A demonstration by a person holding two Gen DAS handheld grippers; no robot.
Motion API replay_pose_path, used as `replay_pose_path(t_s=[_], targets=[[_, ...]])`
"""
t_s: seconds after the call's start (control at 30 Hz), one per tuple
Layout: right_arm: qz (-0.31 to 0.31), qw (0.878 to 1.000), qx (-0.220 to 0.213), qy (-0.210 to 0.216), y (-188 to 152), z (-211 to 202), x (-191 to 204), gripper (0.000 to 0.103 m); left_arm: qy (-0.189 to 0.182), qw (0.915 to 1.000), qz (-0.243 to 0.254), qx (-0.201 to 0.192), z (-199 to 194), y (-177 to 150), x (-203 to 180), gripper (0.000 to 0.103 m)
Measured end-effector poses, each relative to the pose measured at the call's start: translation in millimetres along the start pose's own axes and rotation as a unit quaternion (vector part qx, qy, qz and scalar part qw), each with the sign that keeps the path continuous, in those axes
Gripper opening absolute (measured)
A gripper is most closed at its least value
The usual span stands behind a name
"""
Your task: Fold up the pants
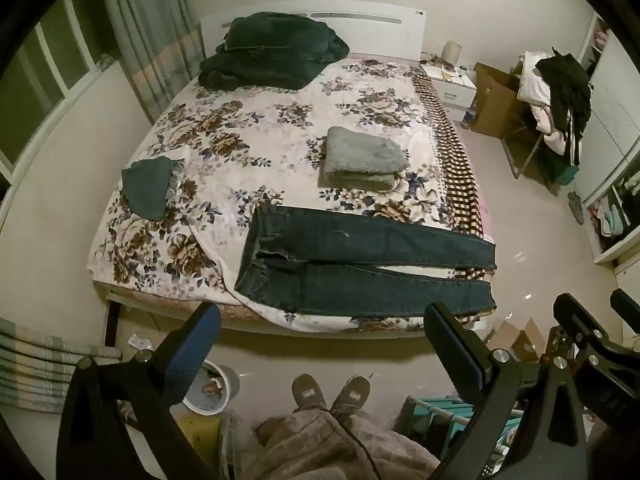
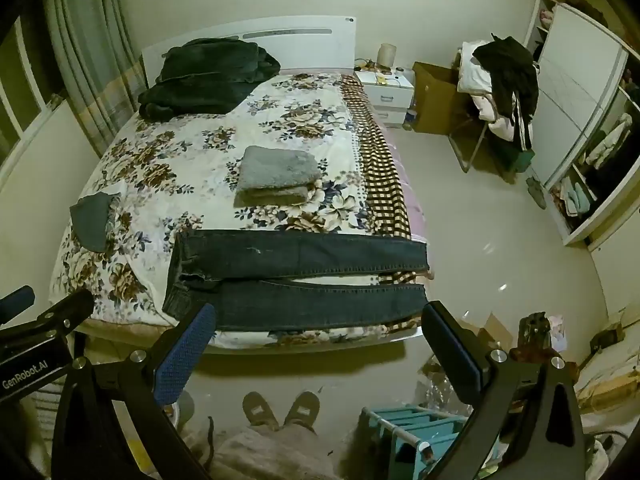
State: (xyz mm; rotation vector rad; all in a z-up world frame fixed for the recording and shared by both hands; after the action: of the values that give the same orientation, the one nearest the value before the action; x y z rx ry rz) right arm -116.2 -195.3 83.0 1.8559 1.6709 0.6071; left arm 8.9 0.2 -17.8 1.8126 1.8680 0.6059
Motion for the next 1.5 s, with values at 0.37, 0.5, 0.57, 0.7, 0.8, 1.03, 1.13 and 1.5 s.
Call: replay_pose_path(t_s=[0.37, 0.5, 0.57, 0.7, 0.8, 1.03, 1.13, 1.5], targets=[[-0.007, 1.000, 0.011, 0.002, -2, 2, 2, 0.103, 0.006, 1.0000, 0.004, 0.007, -2, -1, 2, 0.103], [-0.006, 1.000, 0.012, 0.004, -5, 4, 3, 0.103, 0.009, 0.9999, 0.006, 0.007, -1, -2, 1, 0.103], [-0.007, 1.000, 0.011, 0.003, -5, 4, 3, 0.103, 0.010, 0.9999, 0.007, 0.009, 0, -1, 1, 0.103], [-0.007, 1.000, 0.013, 0.003, -1, 4, 2, 0.103, 0.011, 0.9999, 0.008, 0.009, 0, -1, 0, 0.103], [-0.008, 1.000, 0.012, 0.002, -6, 6, 2, 0.103, 0.011, 0.9999, 0.008, 0.010, 0, -1, 0, 0.103], [-0.010, 1.000, 0.014, 0.004, -12, 7, 0, 0.103, 0.011, 0.9998, 0.009, 0.010, 0, 0, 0, 0.103], [-0.010, 1.000, 0.015, 0.002, -9, 7, 2, 0.103, 0.011, 0.9999, 0.008, 0.011, 0, 0, 0, 0.103], [-0.009, 1.000, 0.016, 0.005, -6, 6, 4, 0.103, 0.008, 0.9999, 0.009, 0.012, 3, -9, 5, 0.103]])
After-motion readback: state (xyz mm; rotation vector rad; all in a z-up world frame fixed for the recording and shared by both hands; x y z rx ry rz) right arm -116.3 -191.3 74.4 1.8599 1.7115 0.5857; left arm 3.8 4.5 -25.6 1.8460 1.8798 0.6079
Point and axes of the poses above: each gripper's, at about its wrist camera, not at the fingertips, and z roughly the way its jaws point, x to its left, y to its top, the point moved 2 cm from there along z, roughly the way its jaws point, and after that the axes turned 10 degrees about -x, right-handed, at the moved point
